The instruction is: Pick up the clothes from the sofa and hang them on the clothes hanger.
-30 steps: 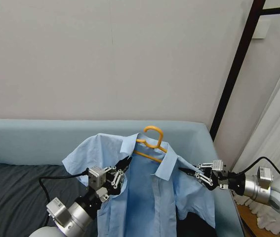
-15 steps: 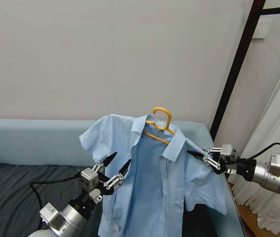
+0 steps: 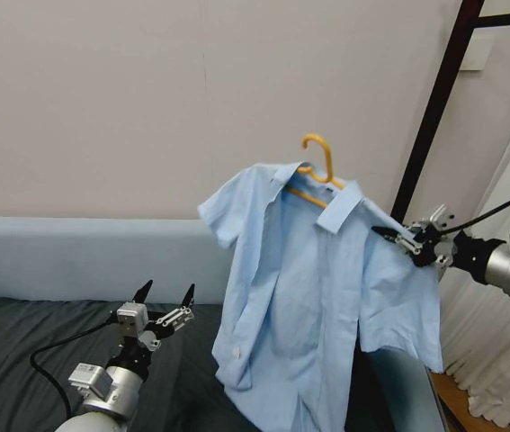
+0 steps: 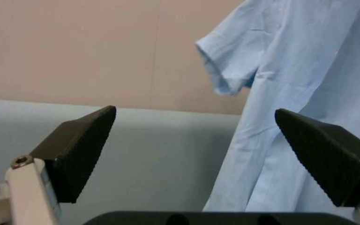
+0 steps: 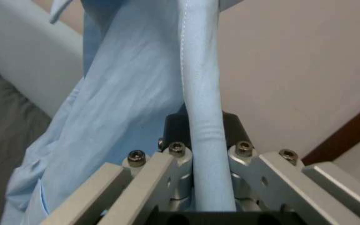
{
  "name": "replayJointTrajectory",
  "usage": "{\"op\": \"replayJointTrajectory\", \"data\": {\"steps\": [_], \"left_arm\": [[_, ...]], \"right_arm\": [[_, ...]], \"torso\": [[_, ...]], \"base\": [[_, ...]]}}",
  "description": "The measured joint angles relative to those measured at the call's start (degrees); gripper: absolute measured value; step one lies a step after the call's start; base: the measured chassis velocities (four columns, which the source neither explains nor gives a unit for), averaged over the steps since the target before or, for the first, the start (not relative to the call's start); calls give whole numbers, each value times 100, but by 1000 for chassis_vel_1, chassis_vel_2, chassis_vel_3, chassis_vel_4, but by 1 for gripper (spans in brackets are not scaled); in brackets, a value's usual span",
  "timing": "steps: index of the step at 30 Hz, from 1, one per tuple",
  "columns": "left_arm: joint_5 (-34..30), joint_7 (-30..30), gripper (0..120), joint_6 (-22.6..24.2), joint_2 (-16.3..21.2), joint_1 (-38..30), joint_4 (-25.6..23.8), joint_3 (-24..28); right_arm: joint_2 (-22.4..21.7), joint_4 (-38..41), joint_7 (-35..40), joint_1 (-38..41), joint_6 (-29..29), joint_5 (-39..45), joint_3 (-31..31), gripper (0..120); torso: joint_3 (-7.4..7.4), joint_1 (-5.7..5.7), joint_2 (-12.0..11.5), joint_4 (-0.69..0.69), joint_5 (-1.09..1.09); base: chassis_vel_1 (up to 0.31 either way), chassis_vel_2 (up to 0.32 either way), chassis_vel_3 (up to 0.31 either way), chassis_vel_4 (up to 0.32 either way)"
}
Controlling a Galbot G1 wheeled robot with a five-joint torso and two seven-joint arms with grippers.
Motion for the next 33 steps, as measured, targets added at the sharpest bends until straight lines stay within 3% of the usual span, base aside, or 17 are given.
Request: {"op": "replayJointTrajectory", "data": {"steps": [4, 7, 8, 12, 18, 23, 33], "left_arm": [[0, -110, 100, -1, -68, -42, 59, -32], [8, -151, 100, -1, -156, -41, 24, -48], [8, -151, 100, -1, -156, -41, 24, -48], [23, -147, 100, -1, -218, -147, 43, 43], [17, -115, 100, -1, -279, -352, 159, 183], [11, -98, 100, -1, -330, -456, 232, 261], [9, -88, 100, -65, -329, -519, 271, 285]], "right_arm": [[-399, 76, 530, 72, -524, 424, 315, 3], [-866, 200, 1701, 441, -1299, 1299, 364, 3], [-866, 200, 1701, 441, -1299, 1299, 364, 3], [-1213, 131, 2979, 1152, -1970, 2410, 279, 3], [-1531, -163, 3852, 1631, -2021, 3075, 211, 3], [-1774, -476, 4162, 1684, -2013, 3168, 185, 3], [-1842, -1064, 4454, 1475, -1810, 3573, 293, 3]], "torso": [[0, 0, 0, 0, 0], [0, 0, 0, 1, -1], [0, 0, 0, 1, -1], [0, 0, 0, -1, -1], [0, 0, 0, 0, -1], [0, 0, 0, 0, -1], [0, 0, 0, 1, 0]], "base": [[0, 0, 0, 0], [0, 0, 0, 0], [0, 0, 0, 0], [0, 0, 0, 0], [0, 0, 0, 0], [0, 0, 0, 0], [0, 0, 0, 0]]}}
